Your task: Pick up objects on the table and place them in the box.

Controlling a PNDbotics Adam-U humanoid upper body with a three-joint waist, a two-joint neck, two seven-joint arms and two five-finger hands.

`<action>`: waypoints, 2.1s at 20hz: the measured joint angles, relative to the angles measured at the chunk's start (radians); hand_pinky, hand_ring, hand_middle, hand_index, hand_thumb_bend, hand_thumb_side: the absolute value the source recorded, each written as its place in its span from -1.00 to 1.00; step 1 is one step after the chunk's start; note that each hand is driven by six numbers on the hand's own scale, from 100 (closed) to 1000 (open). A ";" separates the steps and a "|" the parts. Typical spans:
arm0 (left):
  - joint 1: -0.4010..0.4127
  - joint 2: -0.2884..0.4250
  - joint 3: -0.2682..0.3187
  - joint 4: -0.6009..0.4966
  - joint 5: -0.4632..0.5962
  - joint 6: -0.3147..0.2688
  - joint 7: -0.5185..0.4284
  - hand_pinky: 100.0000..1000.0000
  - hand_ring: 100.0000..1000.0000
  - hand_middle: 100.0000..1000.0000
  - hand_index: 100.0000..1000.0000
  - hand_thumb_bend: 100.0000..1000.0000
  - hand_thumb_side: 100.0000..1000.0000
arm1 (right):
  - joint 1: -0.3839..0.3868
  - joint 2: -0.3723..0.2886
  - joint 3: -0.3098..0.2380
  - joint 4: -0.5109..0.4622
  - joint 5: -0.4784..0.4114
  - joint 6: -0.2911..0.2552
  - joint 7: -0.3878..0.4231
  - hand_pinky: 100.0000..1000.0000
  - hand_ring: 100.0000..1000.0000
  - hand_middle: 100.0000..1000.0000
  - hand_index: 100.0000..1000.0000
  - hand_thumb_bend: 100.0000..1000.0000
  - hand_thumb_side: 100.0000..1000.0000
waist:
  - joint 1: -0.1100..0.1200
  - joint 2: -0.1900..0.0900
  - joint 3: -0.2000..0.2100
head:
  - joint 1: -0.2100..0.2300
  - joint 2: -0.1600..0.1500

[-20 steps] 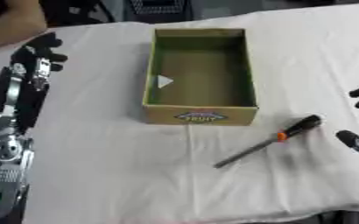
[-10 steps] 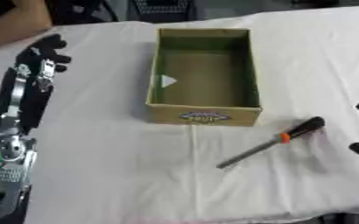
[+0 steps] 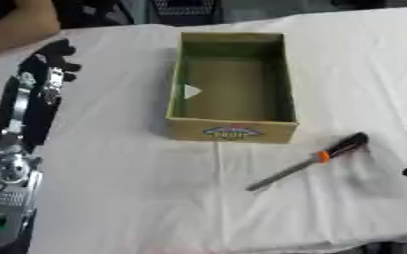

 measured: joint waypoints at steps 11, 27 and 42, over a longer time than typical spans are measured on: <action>0.000 0.000 -0.001 0.000 0.000 0.001 -0.004 0.33 0.37 0.51 0.75 -0.95 1.00 | -0.038 -0.044 0.019 0.046 0.000 -0.016 0.005 0.14 0.27 0.38 0.53 -0.11 -0.07 | 0.000 0.000 0.002 | 0.000 0.000; 0.000 0.000 -0.012 0.000 0.003 -0.001 -0.012 0.33 0.37 0.51 0.75 -0.95 1.00 | -0.182 -0.092 0.076 0.182 0.000 -0.058 0.033 0.15 0.27 0.38 0.53 -0.14 -0.12 | -0.002 0.000 0.015 | -0.001 0.000; 0.001 0.000 -0.013 0.000 0.006 -0.003 -0.017 0.33 0.37 0.51 0.75 -0.96 1.00 | -0.260 -0.068 0.124 0.249 0.001 -0.094 0.068 0.13 0.26 0.37 0.53 -0.14 -0.13 | -0.002 0.000 0.017 | -0.010 0.000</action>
